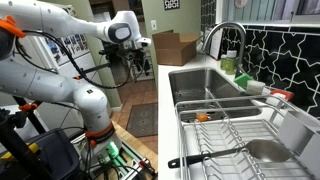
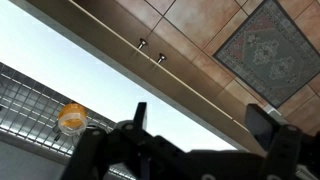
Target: Pick up the orange lunch box lid with the clear lunch box inside and put them on the kitchen counter, pick up the clear lunch box and put it on the counter
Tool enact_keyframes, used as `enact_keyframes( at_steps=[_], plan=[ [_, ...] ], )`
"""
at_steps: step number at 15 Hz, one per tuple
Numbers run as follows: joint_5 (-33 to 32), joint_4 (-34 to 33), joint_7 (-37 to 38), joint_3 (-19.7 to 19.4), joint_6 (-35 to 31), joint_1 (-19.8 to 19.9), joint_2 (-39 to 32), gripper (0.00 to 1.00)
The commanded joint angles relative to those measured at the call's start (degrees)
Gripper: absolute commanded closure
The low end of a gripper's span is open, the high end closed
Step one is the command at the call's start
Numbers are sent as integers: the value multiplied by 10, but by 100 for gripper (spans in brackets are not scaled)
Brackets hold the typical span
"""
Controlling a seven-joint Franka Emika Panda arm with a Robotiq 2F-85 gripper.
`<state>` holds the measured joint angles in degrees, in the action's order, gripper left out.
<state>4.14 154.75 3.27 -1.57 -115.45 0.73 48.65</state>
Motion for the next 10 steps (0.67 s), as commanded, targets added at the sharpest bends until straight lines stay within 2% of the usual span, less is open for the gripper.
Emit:
enact_keyframes(
  at_steps=[1,4,5,6,10],
  plan=[
    [2,-1,-2,3,2,3,0,0],
    [2,-1,-2,3,2,3,-1,0],
    [4,-12,16,-4,-6,19,-16,0],
    [-8,-35,26,-17,-4,44,-48,0],
    [-34,-114,20,-52,-42,91,-166,0]
  ],
)
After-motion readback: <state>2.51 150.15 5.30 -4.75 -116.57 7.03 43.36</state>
